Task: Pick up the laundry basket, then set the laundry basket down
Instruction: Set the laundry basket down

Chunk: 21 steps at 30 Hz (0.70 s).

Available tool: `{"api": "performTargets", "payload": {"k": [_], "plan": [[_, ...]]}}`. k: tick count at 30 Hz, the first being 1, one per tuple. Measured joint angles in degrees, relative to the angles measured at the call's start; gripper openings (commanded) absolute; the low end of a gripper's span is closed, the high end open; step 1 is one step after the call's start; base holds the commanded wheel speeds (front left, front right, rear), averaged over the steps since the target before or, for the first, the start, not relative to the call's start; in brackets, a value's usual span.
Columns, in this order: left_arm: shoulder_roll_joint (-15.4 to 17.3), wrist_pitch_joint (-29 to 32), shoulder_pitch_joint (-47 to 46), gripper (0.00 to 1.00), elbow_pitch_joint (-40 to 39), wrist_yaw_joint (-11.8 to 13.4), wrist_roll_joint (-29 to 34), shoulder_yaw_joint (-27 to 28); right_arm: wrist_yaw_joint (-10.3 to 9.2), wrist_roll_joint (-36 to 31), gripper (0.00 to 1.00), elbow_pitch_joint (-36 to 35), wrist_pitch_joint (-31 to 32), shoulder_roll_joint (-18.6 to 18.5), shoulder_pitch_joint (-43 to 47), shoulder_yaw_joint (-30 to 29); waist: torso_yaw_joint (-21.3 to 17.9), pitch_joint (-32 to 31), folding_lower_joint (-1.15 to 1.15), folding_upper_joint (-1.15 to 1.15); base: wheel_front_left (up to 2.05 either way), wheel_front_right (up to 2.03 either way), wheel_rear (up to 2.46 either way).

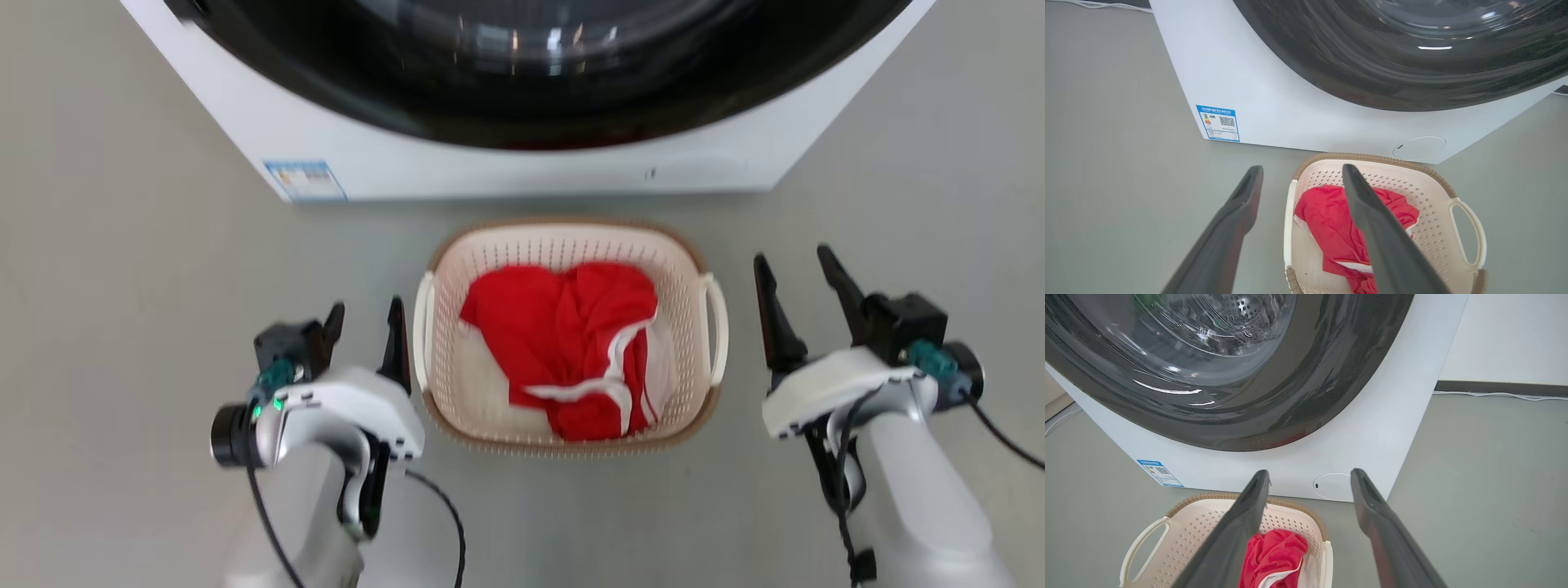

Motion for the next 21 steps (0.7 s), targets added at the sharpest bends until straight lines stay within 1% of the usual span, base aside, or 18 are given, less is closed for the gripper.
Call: {"api": "performTargets", "payload": {"k": [9,21], "plan": [[0.09,0.00,8.21,1.00,-2.89,-1.44,1.37,4.37,0.00,-1.27,1.00,-1.16,0.00,0.15,7.18,0.03,-0.19,-10.48,0.00,0.00,0.00,0.00,0.00],[0.23,0.00,18.00,1.00,-6.68,-1.43,1.66,6.17,0.00,-1.38,1.00,-3.07,0.00,0.33,14.89,0.01,-0.01,-22.22,0.00,0.00,0.00,0.00,0.00]]}}
